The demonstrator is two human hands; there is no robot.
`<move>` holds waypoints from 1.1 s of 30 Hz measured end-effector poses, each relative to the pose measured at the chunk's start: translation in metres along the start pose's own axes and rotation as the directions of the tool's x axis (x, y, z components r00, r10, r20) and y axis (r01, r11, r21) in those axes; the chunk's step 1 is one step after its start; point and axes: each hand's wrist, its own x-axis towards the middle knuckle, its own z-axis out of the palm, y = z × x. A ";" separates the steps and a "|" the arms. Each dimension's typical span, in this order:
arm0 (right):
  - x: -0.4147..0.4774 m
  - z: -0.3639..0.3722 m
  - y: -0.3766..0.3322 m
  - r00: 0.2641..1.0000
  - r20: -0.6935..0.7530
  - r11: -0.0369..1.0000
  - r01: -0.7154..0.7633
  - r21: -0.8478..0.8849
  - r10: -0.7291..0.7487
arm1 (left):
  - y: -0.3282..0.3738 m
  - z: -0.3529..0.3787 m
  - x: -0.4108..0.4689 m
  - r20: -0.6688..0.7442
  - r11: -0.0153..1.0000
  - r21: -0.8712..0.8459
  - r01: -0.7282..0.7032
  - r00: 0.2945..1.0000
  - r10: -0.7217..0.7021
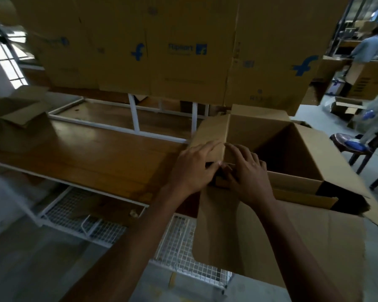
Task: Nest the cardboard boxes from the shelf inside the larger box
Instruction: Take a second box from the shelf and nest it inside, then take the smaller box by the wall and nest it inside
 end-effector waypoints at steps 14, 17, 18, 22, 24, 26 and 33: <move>0.102 0.134 -0.276 0.959 -0.044 0.914 0.281 0.292 -0.281 | -0.248 -0.193 -0.063 -0.215 0.977 0.056 0.204 0.958 -0.188; 0.124 0.174 -0.345 0.954 -0.054 0.888 0.295 0.352 -0.296 | -0.306 -0.242 -0.084 -0.237 0.964 0.076 0.256 0.944 -0.232; 0.131 0.187 -0.366 0.951 -0.054 0.879 0.304 0.367 -0.306 | -0.325 -0.258 -0.090 -0.245 0.959 0.083 0.272 0.938 -0.245; 0.155 0.234 -0.441 0.931 -0.041 0.838 0.345 0.422 -0.362 | -0.395 -0.312 -0.110 -0.293 0.931 0.093 0.352 0.904 -0.312; 0.168 0.254 -0.475 0.923 -0.029 0.822 0.356 0.444 -0.385 | -0.427 -0.334 -0.117 -0.307 0.916 0.105 0.386 0.889 -0.340; 0.184 0.277 -0.505 0.913 -0.030 0.799 0.371 0.472 -0.406 | -0.462 -0.353 -0.121 -0.316 0.898 0.107 0.427 0.871 -0.377; 0.254 0.366 -0.595 0.888 0.036 0.730 0.353 0.585 -0.458 | -0.583 -0.403 -0.116 -0.337 0.836 0.147 0.529 0.821 -0.460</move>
